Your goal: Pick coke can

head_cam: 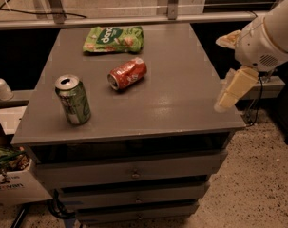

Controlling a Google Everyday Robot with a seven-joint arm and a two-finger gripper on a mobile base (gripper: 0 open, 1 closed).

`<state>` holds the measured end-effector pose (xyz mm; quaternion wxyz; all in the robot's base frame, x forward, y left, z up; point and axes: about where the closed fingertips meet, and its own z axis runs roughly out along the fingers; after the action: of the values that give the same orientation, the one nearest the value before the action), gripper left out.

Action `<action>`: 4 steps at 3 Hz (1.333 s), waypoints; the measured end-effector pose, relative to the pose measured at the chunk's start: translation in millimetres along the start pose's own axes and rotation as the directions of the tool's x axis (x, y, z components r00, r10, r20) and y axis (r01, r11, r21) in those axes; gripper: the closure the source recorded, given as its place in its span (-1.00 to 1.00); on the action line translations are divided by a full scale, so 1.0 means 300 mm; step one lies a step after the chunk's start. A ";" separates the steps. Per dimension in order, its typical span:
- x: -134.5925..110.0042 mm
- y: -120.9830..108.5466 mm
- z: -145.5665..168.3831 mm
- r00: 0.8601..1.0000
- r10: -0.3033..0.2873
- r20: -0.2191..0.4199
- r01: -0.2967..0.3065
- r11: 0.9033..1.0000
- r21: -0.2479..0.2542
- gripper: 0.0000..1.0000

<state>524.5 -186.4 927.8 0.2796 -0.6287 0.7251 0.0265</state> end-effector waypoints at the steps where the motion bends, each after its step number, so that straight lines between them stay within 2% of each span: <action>1: -0.047 -0.102 0.101 0.995 -0.047 0.090 0.049 0.999 -0.020 -1.00; 3: -0.165 -0.246 0.285 0.971 -0.106 0.216 0.129 0.987 -0.096 -1.00; 4: -0.259 -0.297 0.339 0.950 -0.132 0.284 0.170 0.979 -0.115 -1.00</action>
Offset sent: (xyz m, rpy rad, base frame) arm 0.1164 0.0585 -0.0320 0.1773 0.0137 0.2306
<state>649.1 -95.6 904.1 0.3345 -0.6906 0.6254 0.1421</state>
